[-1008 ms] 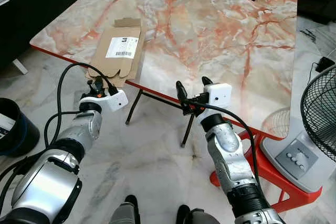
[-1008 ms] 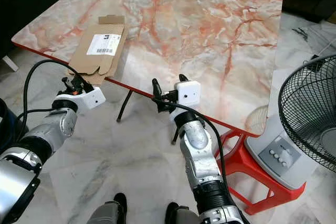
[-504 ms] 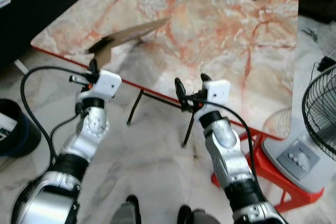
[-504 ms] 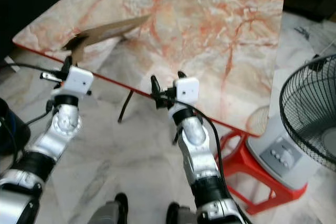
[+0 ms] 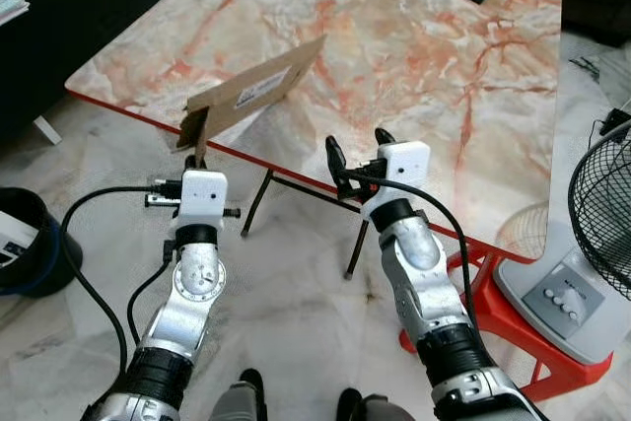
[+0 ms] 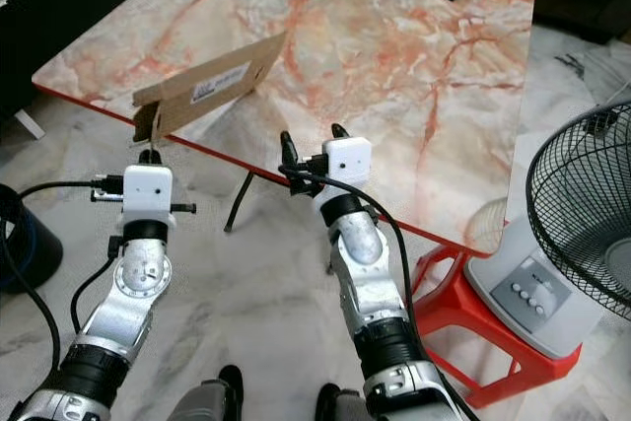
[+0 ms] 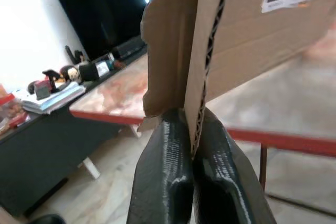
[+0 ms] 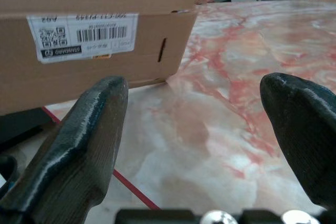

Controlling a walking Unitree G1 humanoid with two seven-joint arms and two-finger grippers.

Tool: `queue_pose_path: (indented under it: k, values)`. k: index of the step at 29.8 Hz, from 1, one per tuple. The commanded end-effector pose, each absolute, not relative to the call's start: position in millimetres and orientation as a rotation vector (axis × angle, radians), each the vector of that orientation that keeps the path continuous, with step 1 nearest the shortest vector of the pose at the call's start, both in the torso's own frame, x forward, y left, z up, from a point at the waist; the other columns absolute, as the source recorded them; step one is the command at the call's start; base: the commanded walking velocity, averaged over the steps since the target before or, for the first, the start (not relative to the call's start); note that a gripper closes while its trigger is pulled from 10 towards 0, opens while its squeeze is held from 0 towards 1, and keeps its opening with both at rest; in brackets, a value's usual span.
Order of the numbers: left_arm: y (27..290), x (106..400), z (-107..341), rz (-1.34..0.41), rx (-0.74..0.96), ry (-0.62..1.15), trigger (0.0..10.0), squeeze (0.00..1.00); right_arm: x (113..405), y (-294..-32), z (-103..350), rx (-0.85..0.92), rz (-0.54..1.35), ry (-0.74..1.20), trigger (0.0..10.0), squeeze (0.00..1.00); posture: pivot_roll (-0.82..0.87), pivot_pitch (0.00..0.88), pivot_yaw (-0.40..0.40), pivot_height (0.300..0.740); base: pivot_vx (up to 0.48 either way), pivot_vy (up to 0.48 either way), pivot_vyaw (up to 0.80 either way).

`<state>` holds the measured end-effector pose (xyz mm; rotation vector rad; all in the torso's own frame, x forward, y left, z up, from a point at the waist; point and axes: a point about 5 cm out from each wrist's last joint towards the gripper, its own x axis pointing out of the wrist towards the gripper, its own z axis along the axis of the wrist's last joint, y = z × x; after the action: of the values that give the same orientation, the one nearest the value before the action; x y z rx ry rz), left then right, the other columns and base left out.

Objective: Picking trash to rubbish bin

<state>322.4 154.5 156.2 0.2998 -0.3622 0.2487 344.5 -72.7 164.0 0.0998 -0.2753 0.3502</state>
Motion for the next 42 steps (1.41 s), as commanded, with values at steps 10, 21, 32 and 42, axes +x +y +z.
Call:
queue_pose_path:
  k: [10, 21, 32, 42]
  values:
    - [150, 321, 167, 0.223, 0.271, -0.382, 10.0, 0.00, 346, -73, 164, 0.103, 0.350, -0.286, 10.0, 0.00, 0.11, 0.138, -0.006, 0.740, -0.169, 0.000, 0.00]
    - [151, 322, 169, 0.219, 0.280, -0.380, 10.0, 0.00, 347, -75, 162, 0.094, 0.347, -0.285, 10.0, 0.00, 0.11, 0.124, -0.004, 0.740, -0.302, 0.000, 0.00]
    - [154, 323, 164, 0.229, 0.290, -0.345, 10.0, 0.00, 347, -79, 156, 0.073, 0.339, -0.267, 10.0, 0.00, 0.10, 0.134, -0.007, 0.740, -0.105, 0.000, 0.00]
    - [168, 316, 116, 0.132, 0.295, -0.158, 10.0, 0.00, 345, -91, 127, 0.037, 0.323, -0.163, 10.0, 0.00, 0.10, 0.162, -0.019, 0.740, 0.000, 0.000, 0.00]
